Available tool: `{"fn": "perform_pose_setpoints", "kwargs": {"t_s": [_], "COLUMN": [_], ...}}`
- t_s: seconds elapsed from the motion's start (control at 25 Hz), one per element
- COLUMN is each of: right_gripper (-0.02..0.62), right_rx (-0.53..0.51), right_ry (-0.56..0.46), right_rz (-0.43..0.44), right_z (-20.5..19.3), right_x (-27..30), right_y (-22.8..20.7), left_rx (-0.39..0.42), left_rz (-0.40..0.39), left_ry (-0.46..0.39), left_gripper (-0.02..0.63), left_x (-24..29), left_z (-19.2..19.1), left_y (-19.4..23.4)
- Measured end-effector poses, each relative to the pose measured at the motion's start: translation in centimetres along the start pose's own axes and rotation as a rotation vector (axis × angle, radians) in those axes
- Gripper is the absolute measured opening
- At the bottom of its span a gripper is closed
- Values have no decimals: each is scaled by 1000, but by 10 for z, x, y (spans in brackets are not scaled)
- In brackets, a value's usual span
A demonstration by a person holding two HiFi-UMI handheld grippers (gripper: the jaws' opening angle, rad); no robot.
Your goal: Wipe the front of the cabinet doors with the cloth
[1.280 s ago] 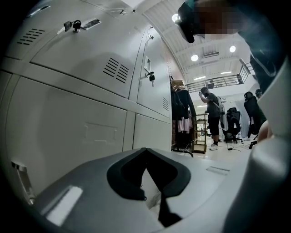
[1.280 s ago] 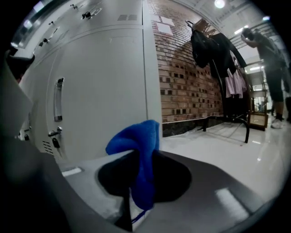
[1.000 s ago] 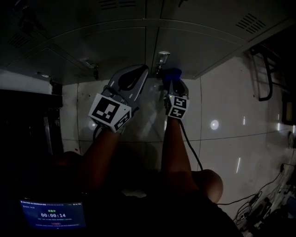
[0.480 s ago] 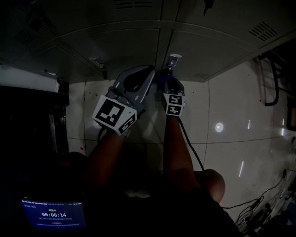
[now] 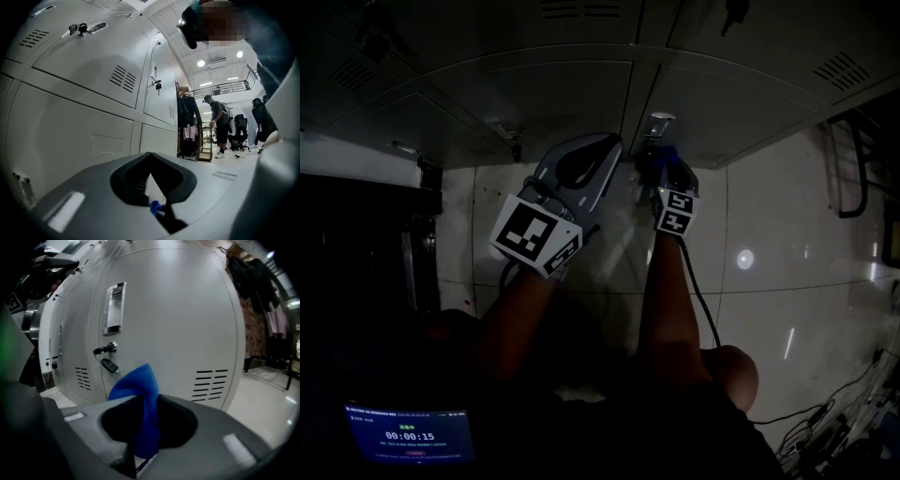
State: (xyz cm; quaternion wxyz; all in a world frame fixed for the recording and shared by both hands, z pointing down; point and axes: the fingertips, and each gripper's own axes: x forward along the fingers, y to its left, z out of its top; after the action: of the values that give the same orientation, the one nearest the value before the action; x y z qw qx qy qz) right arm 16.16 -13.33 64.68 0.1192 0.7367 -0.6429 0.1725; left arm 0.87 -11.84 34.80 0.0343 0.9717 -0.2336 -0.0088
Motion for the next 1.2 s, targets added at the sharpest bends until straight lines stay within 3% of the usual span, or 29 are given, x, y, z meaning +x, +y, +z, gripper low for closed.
{"fn": "perform_pose_setpoints", "kwargs": {"t_s": [0.32,0.44,0.84,1.2], "right_gripper": [77,77,77,77], "right_rx": [190,220,216,85], "right_ry": [1,-10,-48,-128], "right_rz": [-295,-364,-426,-354], "right_z": [-6,0,17,73], "right_x": [-20,-29,-47,-69], "right_y": [-109,-138,-171,-157], "left_rx": [30,35,19,38], "left_rz": [9,16,25,8], "left_ry": [12,14,13,18], "left_gripper": [5,5,5,5], "left_x": [0,-1,0,12], "left_z": [-4,-2,0,-1], "left_y": [3,4,2,-15]}}
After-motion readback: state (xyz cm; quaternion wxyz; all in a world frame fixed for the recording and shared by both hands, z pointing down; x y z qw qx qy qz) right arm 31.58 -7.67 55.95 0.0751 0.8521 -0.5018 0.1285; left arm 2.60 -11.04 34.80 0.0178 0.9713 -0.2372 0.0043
